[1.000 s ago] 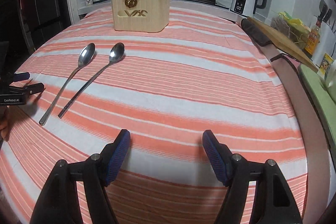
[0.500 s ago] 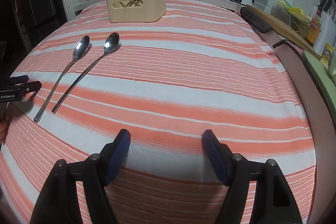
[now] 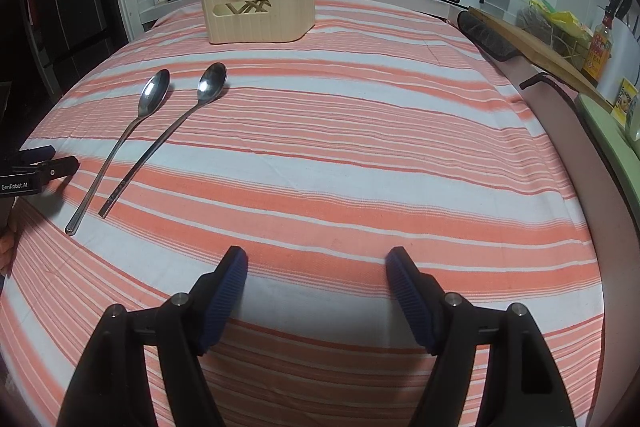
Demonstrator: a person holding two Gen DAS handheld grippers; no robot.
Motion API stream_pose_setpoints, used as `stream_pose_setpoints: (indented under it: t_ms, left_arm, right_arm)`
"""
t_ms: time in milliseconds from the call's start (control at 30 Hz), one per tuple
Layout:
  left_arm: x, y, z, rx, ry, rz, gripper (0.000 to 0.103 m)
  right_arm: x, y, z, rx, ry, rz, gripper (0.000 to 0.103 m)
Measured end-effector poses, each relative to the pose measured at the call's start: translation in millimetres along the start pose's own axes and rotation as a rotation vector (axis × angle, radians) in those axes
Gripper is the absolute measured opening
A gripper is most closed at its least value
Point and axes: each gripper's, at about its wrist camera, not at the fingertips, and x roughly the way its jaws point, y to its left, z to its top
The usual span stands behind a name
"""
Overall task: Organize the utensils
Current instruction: 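Open both tools and bring them back over the two metal spoons, then close the right tool on a spoon handle while the left tool grasps the other spoon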
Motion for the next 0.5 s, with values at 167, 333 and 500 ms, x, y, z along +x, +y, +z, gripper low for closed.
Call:
stream_pose_setpoints:
  t_ms: [167,333,500]
  left_arm:
    - [-1,3,1,-0.017,-0.008,-0.023,0.103]
    - [1,-4,1,0.011,0.001,0.017,0.103]
    - [-3,9,0,-0.054,-0.024,-0.047,0.103]
  right_arm:
    - [0,0,0,0.001,0.000,0.001,0.074]
    - [0,0,0,0.004,-0.001,0.001,0.075]
    - [-13,25,28,0.021,-0.002,0.084,0.074]
